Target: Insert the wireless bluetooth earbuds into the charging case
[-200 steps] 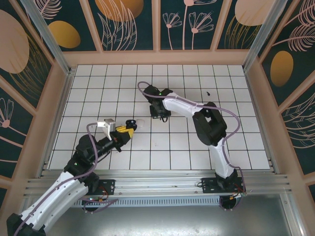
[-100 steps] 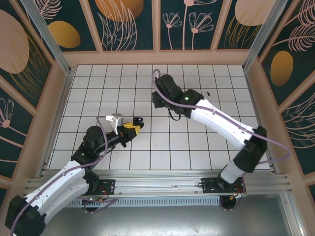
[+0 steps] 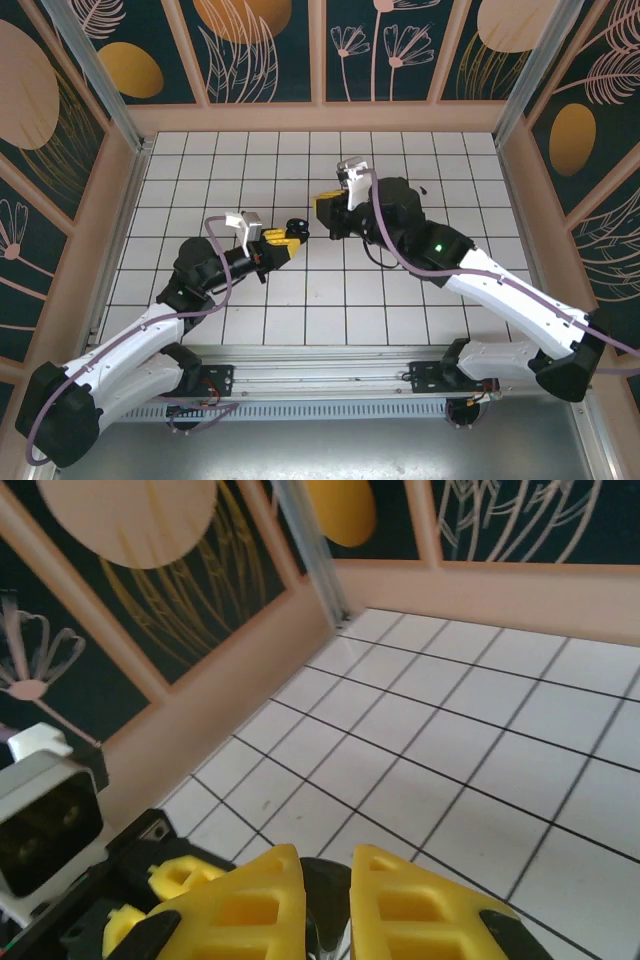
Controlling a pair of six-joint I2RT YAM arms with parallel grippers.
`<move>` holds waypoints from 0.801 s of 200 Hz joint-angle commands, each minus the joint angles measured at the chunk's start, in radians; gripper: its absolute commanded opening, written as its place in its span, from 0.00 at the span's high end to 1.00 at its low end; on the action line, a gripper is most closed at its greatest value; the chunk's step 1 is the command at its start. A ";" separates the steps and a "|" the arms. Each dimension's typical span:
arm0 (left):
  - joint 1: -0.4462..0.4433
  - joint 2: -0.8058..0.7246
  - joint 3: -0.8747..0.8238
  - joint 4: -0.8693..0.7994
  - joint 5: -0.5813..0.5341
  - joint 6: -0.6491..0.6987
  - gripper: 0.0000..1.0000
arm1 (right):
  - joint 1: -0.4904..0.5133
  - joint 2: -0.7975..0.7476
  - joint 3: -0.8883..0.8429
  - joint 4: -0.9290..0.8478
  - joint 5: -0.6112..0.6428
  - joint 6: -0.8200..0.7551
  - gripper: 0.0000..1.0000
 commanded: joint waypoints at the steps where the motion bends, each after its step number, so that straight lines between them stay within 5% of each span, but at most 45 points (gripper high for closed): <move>1: -0.008 -0.001 0.016 0.169 0.033 -0.032 1.00 | 0.005 -0.038 -0.045 0.166 -0.103 -0.006 0.87; 160: -0.008 -0.029 -0.017 0.200 -0.015 -0.029 1.00 | 0.060 0.055 0.001 0.159 -0.140 -0.002 0.89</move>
